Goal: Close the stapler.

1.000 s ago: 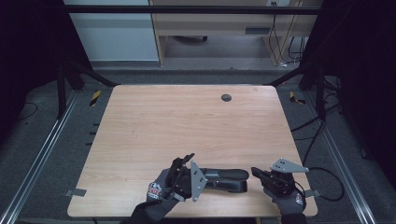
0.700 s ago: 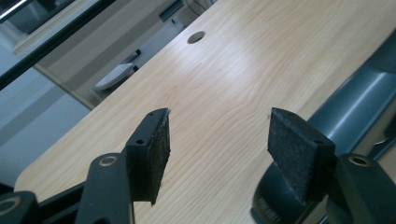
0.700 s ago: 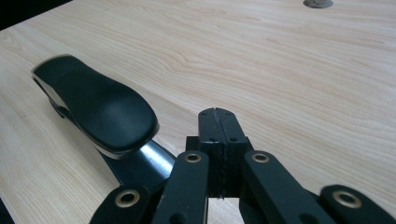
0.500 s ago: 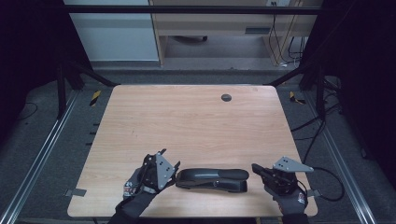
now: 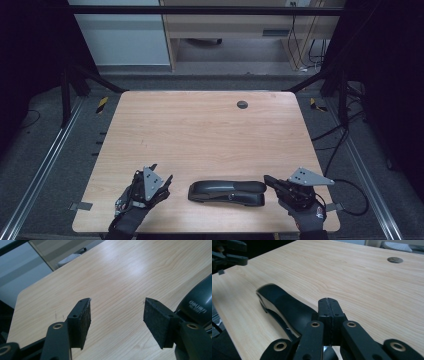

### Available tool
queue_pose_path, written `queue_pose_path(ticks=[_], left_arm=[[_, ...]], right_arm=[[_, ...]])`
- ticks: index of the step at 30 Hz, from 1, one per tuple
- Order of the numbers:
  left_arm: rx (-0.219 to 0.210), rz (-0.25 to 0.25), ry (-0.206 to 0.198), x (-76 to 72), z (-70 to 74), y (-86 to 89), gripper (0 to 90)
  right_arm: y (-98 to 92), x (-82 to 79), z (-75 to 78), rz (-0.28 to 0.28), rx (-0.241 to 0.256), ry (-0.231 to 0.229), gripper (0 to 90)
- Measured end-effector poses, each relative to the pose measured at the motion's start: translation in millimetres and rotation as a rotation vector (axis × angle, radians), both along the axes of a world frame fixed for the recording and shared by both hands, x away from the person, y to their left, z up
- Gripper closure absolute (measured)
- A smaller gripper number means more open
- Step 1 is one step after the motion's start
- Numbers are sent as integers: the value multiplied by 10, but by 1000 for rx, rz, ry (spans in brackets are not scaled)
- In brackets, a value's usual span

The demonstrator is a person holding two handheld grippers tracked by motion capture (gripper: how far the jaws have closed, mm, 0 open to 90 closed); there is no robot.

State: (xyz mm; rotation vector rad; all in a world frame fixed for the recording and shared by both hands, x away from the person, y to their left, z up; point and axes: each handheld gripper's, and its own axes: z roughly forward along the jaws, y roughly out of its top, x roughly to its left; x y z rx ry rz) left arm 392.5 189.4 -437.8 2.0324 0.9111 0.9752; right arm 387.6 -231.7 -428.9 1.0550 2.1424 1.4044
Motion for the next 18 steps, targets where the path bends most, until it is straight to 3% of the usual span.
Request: queue_pose_path(ticks=[9,12,18], left_arm=[[-9,27,-10,17,-11,98,384],[-12,41,7,28,-31,109,385],[-12,50,15,45,-43,126,385]], right_arm=[[119,-37,-55,52,9,-2,900],[107,-48,-85,56,39,-5,900],[136,-64,-99,70,39,-14,900]])
